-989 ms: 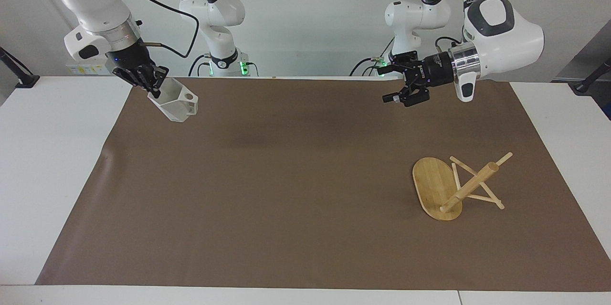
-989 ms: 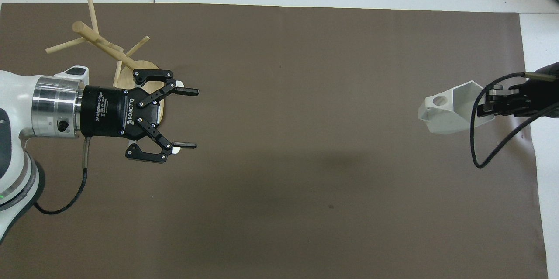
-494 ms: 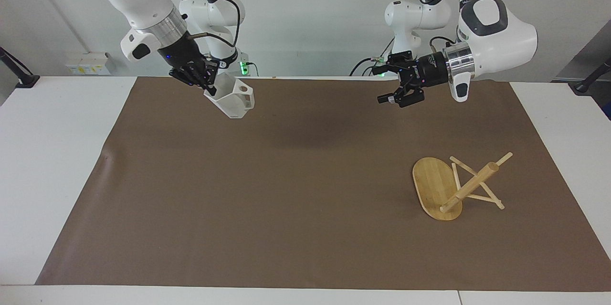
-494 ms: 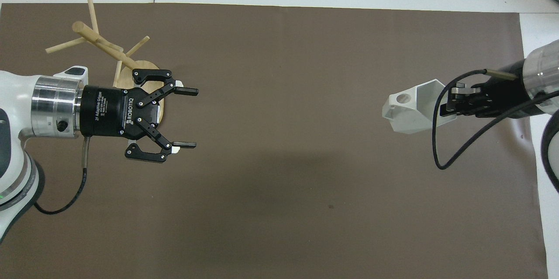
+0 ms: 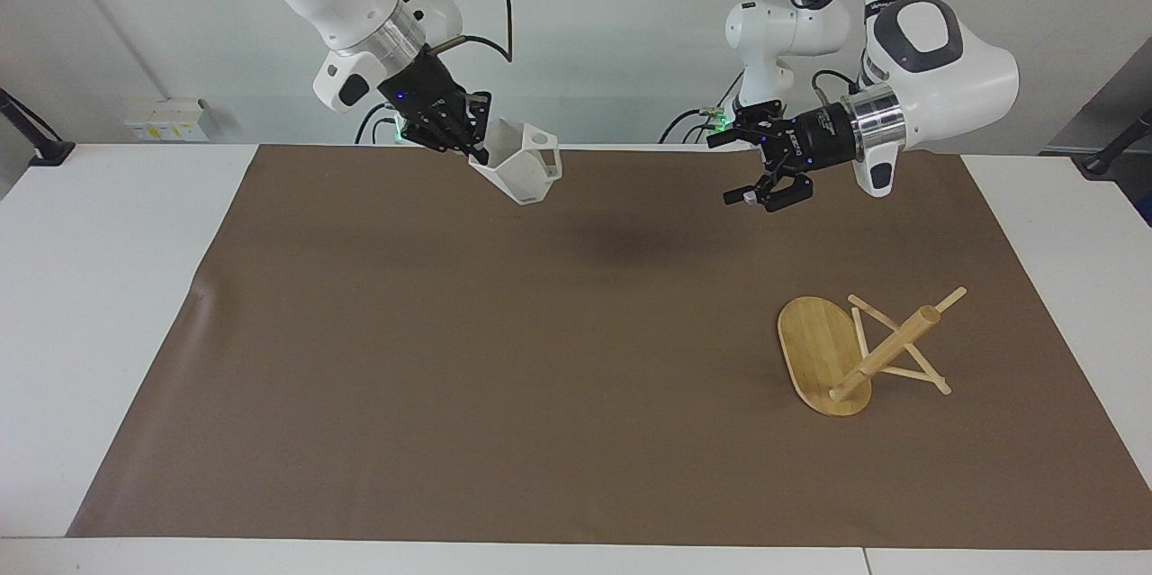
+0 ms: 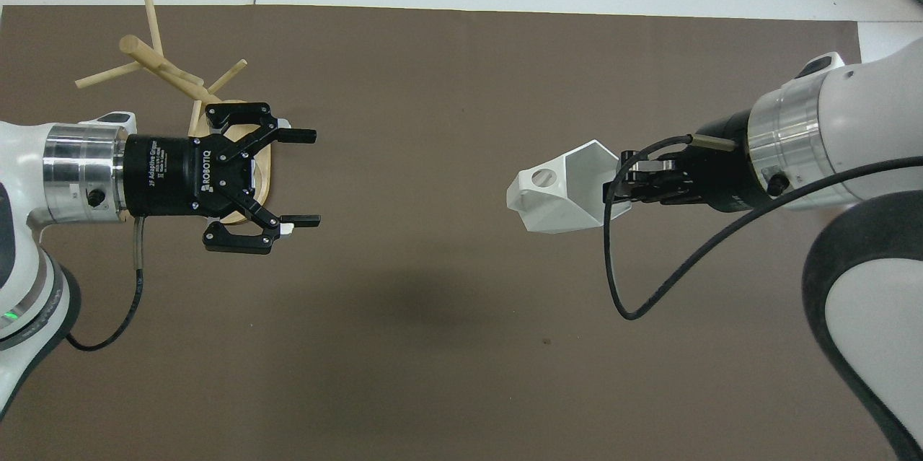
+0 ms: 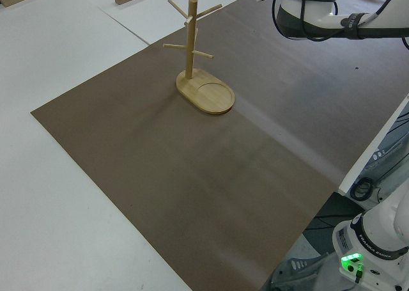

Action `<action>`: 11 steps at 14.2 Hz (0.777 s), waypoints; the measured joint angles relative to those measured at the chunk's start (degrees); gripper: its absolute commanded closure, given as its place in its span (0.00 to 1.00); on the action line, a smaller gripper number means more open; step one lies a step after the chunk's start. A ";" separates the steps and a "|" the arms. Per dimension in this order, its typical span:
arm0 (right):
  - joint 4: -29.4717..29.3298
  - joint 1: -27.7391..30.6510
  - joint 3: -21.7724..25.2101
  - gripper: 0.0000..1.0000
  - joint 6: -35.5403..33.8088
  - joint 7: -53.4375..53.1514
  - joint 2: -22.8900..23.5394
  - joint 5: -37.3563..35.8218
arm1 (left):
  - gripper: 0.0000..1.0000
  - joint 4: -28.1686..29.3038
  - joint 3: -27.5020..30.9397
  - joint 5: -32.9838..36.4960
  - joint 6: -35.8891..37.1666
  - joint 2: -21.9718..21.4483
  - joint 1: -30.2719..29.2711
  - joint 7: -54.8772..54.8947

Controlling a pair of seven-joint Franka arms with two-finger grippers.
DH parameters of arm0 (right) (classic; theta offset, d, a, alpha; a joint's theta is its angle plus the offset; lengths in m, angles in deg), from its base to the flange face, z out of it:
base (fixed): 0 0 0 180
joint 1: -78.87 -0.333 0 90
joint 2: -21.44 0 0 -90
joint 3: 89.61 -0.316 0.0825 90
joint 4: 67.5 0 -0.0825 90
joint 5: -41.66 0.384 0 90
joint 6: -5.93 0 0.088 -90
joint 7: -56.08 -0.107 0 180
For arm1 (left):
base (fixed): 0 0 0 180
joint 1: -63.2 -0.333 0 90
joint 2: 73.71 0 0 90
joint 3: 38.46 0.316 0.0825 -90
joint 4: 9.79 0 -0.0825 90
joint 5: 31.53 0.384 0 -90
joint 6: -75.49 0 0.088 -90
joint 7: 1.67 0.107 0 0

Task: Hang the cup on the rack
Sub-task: 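Carry the mug toward the open left gripper with the right gripper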

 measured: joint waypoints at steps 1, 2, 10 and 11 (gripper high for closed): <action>0.49 0.03 -0.52 1.00 0.56 -0.65 -0.26 1.22 | 0.00 0.33 0.04 -1.15 -0.18 0.23 -0.03 -0.01; 0.79 0.02 -1.44 1.00 1.52 -2.45 -0.46 2.19 | 0.00 0.64 0.08 -2.78 -0.41 0.56 -0.04 -0.01; 2.77 -0.02 -9.94 1.00 10.98 -13.04 -0.73 5.46 | 0.00 1.96 -0.68 -7.83 -1.87 2.50 3.99 6.45; 3.01 -0.02 -10.68 1.00 11.70 -13.50 -0.73 5.46 | 0.00 2.33 -0.72 -7.94 -1.92 2.50 4.82 8.66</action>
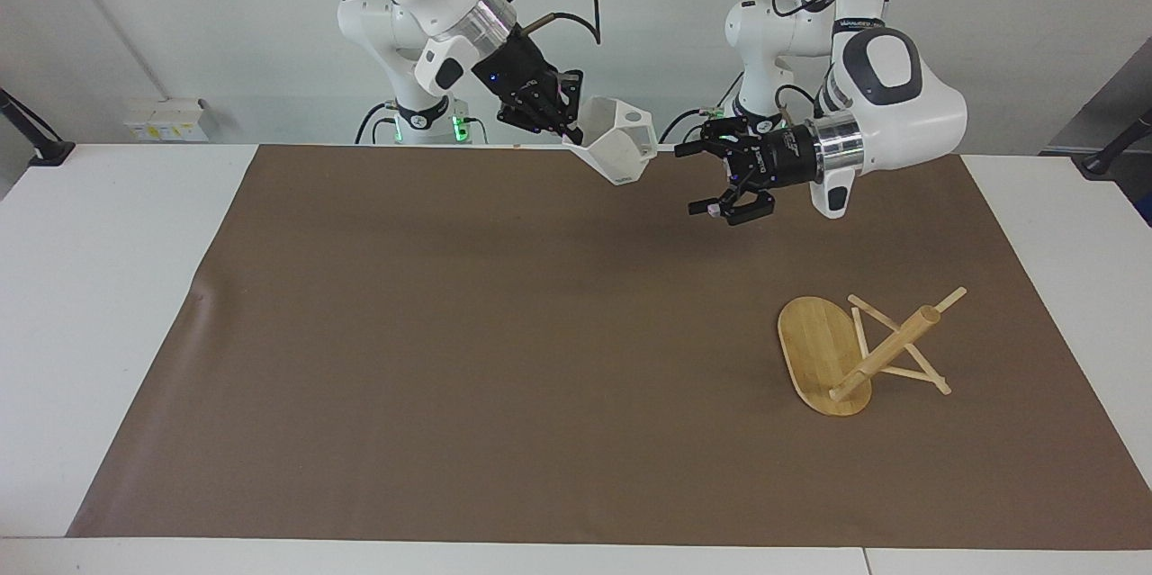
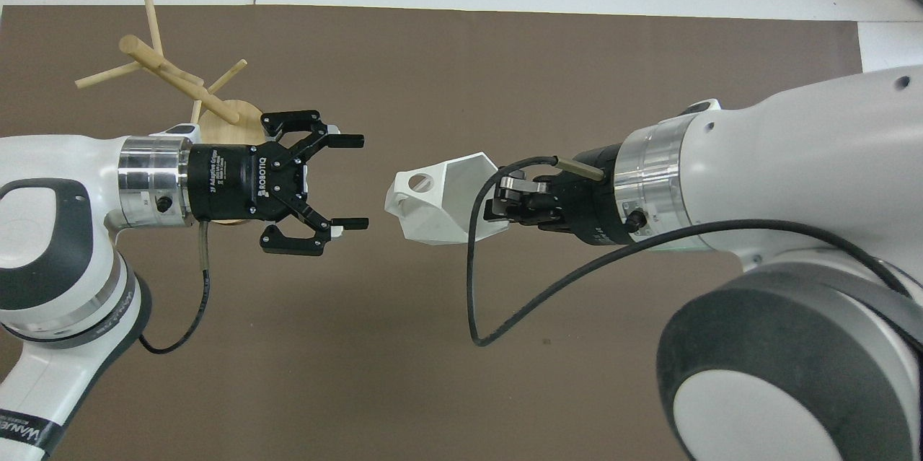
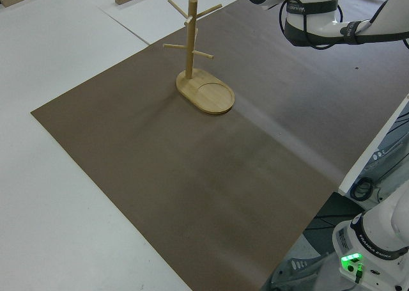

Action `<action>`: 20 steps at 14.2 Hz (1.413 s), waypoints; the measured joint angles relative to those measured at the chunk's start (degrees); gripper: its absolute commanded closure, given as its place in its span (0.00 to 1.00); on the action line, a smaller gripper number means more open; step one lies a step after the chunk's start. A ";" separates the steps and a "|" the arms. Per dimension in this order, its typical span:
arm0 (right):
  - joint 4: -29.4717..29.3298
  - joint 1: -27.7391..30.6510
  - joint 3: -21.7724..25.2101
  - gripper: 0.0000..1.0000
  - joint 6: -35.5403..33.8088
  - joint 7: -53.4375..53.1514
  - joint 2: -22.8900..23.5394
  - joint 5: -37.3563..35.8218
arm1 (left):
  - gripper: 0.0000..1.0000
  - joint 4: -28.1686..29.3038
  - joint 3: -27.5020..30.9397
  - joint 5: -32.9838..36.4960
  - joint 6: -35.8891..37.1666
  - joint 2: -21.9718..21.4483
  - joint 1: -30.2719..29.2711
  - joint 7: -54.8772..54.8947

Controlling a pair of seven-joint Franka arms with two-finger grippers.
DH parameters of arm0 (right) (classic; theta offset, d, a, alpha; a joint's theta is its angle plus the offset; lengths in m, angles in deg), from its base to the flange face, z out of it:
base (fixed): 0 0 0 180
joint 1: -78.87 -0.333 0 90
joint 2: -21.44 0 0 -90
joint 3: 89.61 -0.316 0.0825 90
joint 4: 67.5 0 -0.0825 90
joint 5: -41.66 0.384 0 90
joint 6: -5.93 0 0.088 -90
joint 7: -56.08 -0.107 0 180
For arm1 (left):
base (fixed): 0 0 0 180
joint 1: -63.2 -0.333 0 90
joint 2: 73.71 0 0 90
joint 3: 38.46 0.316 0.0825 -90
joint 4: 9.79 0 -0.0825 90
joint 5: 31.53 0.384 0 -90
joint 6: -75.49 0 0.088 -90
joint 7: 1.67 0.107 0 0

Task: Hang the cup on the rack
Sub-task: 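Carry the mug toward the open left gripper with the right gripper, then close the left gripper on the mug body held by the right gripper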

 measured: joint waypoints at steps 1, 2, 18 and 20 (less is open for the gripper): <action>0.16 -0.01 -0.68 1.00 0.63 -0.27 0.00 0.00 | 0.00 0.38 -0.02 -0.05 0.00 -0.03 0.64 1.43; 0.29 -0.01 -1.23 1.00 1.06 -0.52 -0.01 0.00 | 0.00 0.68 -0.01 -0.07 0.00 -0.07 1.10 2.50; 1.84 0.03 -5.42 1.00 4.70 -5.31 -0.03 0.04 | 0.00 6.34 1.32 0.83 12.00 -3.27 -2.76 6.27; 1.87 0.03 -5.42 1.00 4.70 -5.31 -0.03 0.04 | 0.00 6.95 1.30 0.83 12.16 -3.69 -3.20 6.38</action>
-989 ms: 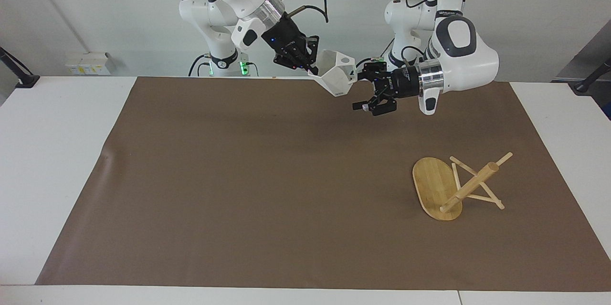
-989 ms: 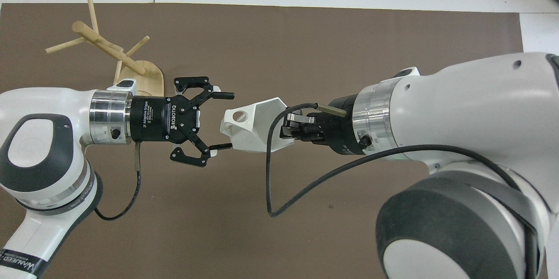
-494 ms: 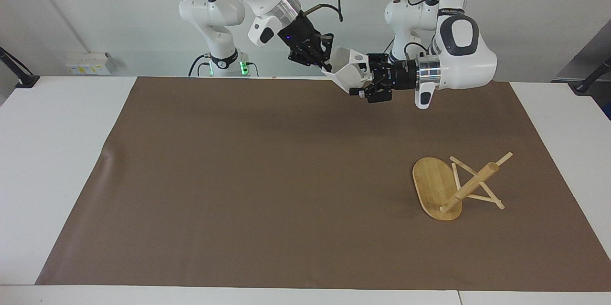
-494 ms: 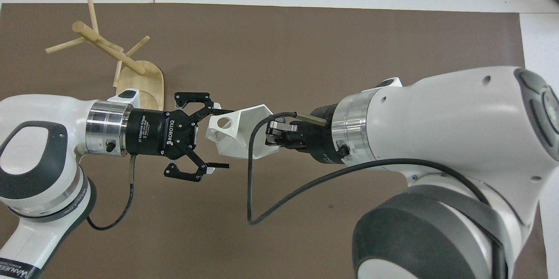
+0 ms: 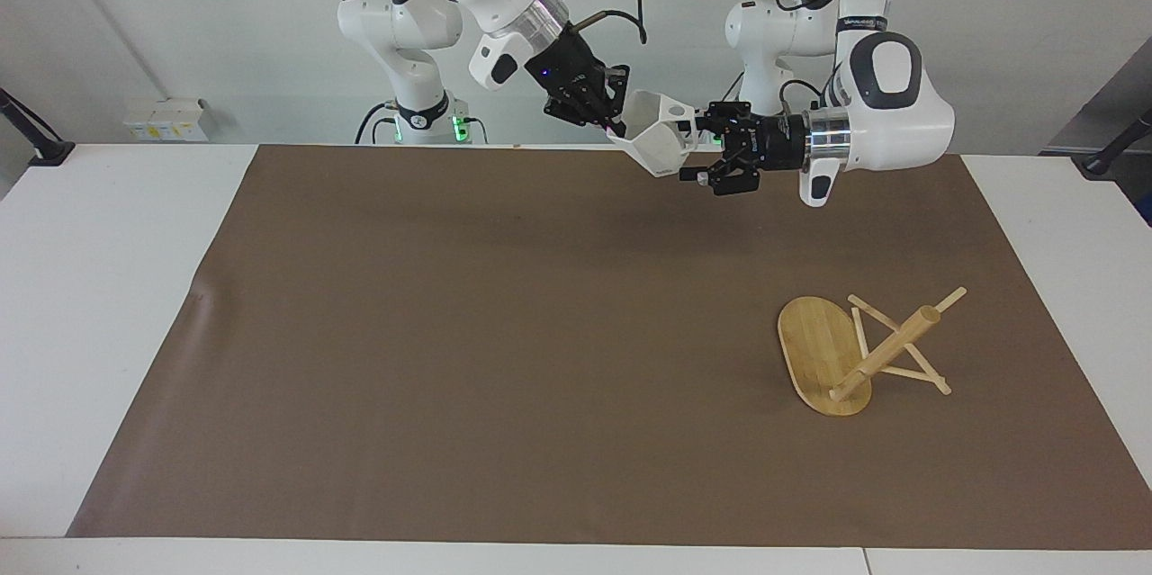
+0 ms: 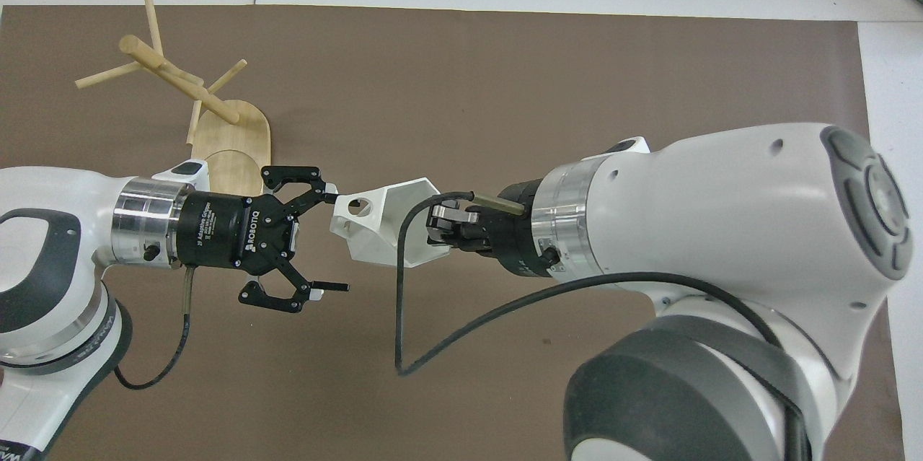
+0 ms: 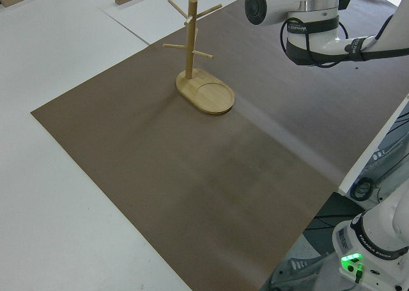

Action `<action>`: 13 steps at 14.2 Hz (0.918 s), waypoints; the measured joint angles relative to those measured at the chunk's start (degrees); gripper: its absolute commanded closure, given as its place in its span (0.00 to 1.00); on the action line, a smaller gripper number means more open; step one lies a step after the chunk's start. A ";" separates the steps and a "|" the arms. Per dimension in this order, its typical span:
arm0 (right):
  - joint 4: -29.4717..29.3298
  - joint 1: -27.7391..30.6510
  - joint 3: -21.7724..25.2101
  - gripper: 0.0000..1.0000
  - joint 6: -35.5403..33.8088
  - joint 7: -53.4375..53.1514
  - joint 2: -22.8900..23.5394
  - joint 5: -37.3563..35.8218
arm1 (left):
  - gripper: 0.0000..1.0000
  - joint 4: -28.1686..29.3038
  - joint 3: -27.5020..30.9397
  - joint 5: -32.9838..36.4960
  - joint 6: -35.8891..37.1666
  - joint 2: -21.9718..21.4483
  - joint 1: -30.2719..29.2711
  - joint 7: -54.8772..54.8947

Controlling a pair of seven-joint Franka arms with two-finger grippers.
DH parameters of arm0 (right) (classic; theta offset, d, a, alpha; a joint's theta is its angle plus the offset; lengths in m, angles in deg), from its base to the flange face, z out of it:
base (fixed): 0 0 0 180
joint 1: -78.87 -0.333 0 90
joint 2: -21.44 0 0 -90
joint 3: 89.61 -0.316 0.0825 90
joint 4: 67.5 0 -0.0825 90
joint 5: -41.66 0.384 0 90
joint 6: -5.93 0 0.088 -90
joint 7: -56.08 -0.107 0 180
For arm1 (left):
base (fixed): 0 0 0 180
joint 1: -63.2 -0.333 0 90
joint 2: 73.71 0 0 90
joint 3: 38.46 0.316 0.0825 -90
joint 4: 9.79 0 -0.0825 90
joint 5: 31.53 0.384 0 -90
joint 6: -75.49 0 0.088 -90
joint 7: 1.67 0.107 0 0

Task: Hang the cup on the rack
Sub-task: 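Close the left gripper on the mug body held by the right gripper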

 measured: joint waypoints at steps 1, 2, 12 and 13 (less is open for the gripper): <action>0.01 0.00 0.00 1.00 0.00 0.00 0.00 0.00 | 0.00 0.14 -0.08 0.00 0.02 -0.16 0.00 0.03; 0.02 0.00 0.00 1.00 0.00 0.00 0.00 0.00 | 0.00 0.20 -0.22 0.00 0.02 -0.28 0.00 0.03; 0.59 0.10 0.17 1.00 -0.07 0.00 0.00 0.00 | 0.00 0.56 -0.70 -0.04 -3.88 -0.40 1.96 0.08; 0.58 0.09 0.15 1.00 0.01 0.00 0.00 0.00 | 0.00 0.68 -0.69 -0.05 -4.29 -0.40 2.00 -0.29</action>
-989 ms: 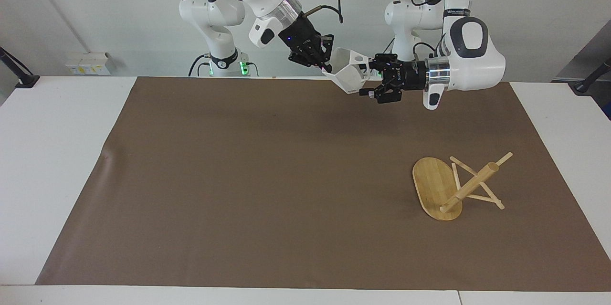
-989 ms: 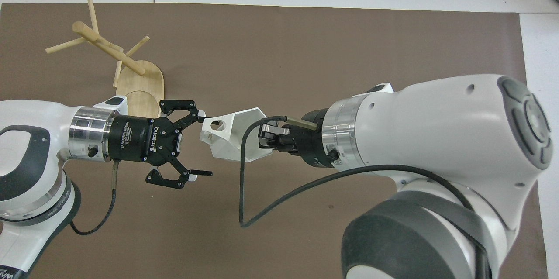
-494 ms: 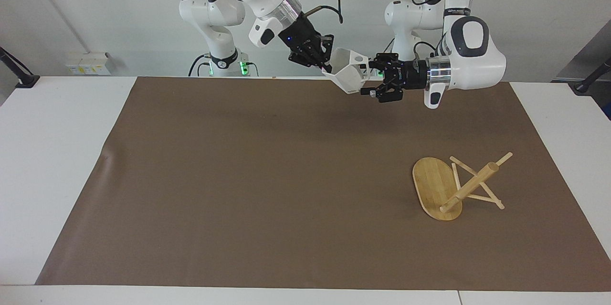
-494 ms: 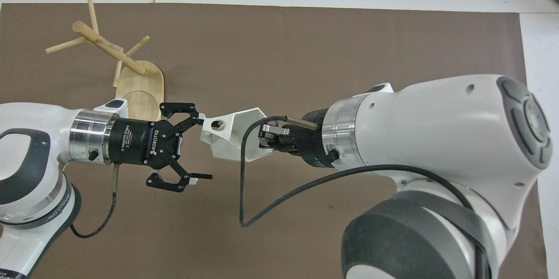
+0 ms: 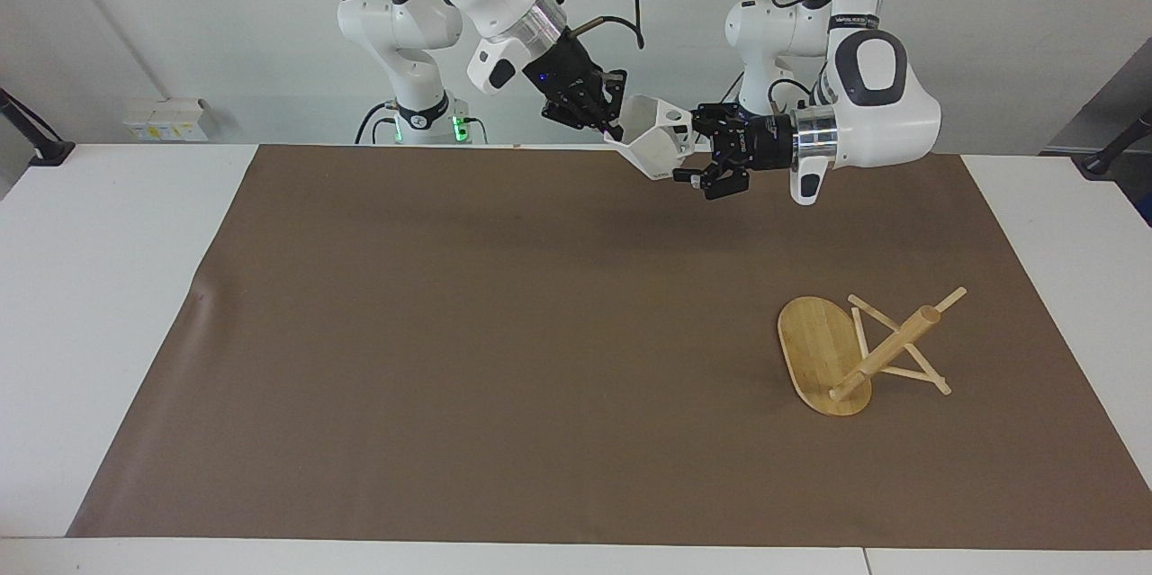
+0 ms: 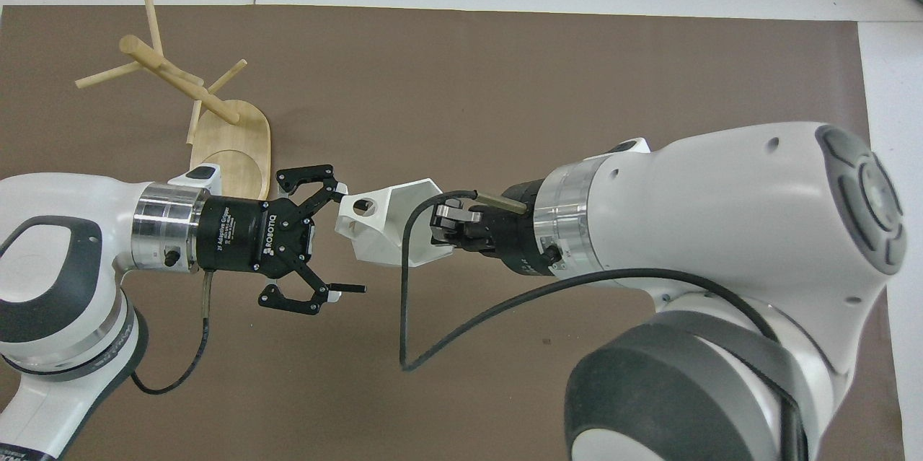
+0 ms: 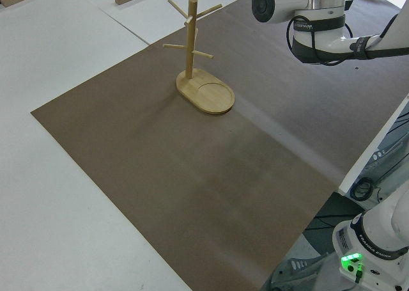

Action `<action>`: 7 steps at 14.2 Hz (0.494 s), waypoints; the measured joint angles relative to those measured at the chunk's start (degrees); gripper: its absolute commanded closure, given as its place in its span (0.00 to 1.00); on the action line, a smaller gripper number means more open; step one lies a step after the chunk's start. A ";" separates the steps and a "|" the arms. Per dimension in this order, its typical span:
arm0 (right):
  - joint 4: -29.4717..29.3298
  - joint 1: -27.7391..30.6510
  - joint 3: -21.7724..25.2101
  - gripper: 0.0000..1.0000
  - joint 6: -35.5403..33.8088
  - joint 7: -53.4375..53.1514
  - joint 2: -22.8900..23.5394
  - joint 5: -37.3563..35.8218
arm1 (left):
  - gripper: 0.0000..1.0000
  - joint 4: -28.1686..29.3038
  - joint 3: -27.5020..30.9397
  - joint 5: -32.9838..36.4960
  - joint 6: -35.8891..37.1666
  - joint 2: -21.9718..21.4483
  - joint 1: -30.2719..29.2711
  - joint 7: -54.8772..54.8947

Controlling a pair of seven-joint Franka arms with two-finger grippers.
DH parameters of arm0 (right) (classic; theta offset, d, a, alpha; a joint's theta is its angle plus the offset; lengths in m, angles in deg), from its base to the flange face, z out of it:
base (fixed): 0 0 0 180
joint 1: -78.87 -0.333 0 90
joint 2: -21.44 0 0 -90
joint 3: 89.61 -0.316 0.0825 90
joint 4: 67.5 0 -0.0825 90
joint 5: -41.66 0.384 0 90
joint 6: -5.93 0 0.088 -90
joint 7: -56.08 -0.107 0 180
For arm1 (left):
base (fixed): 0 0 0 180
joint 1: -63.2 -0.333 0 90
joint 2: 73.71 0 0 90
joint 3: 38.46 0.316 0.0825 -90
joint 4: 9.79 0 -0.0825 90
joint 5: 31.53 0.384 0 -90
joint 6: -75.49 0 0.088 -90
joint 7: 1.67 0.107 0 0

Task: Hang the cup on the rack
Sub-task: 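Close the left gripper on the mug body held by the right gripper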

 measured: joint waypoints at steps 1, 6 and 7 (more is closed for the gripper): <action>-0.02 -0.01 -0.04 1.00 0.10 0.00 0.00 0.00 | 0.00 0.21 0.09 0.00 -0.23 0.00 -0.03 -0.51; -0.03 -0.02 -0.07 1.00 0.14 0.00 0.00 0.01 | 0.00 0.59 0.47 -0.15 -1.55 0.00 -0.83 -1.98; -0.03 -0.02 -0.07 1.00 0.14 0.00 0.00 0.01 | 0.00 0.59 0.43 -0.60 -1.57 -0.01 -0.81 -2.05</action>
